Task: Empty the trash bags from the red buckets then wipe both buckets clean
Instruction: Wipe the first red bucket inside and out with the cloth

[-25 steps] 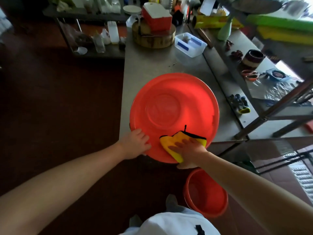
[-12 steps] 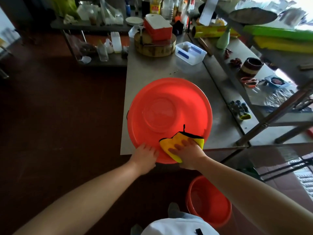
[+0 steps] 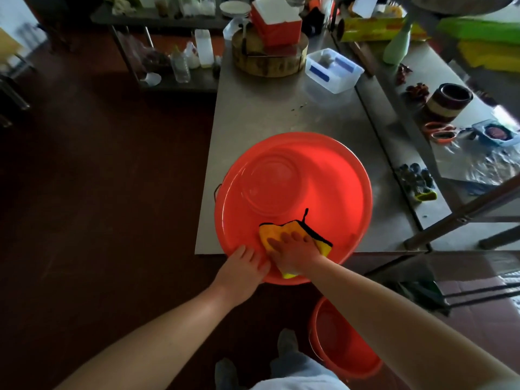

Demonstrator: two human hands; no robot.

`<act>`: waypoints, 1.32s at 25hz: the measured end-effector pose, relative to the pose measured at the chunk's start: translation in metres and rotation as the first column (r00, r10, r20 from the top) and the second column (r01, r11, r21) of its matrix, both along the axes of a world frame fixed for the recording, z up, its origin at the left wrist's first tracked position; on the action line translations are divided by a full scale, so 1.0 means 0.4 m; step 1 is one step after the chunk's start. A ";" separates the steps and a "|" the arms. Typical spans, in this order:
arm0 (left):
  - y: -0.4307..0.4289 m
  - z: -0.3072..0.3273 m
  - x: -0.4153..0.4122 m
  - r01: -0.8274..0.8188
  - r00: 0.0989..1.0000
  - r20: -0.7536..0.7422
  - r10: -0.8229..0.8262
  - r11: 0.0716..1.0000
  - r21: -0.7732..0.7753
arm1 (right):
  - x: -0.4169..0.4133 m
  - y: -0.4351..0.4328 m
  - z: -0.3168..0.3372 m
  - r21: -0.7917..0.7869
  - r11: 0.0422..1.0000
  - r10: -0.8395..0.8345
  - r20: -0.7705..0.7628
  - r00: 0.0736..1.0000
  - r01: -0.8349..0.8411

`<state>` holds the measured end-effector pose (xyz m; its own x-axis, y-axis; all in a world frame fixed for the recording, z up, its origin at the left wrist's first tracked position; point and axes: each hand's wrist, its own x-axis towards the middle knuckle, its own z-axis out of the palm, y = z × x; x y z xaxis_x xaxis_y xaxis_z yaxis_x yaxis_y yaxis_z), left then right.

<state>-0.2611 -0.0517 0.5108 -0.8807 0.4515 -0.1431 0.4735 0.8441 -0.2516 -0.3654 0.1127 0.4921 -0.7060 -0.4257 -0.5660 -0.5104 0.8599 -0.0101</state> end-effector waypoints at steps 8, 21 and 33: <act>0.014 -0.017 0.020 0.022 1.000 0.022 -0.020 0.996 -0.082 | -0.166 0.046 -0.101 0.062 0.994 0.100 -0.106 0.989 -0.093; 0.058 0.020 0.000 0.057 0.998 0.031 -0.054 0.992 -0.115 | -0.127 -0.094 -0.087 -0.101 0.992 -0.048 0.286 0.957 0.079; 0.074 0.039 -0.008 0.003 0.997 0.077 0.004 0.996 -0.087 | -0.202 0.076 -0.024 0.210 0.968 0.165 -0.119 0.979 -0.138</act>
<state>-0.2643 -0.0219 0.5264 -0.8660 0.4336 -0.2492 0.4937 0.8208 -0.2872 -0.4460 0.1432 0.4826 -0.7171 -0.4219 -0.5548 -0.6200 0.7498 0.2310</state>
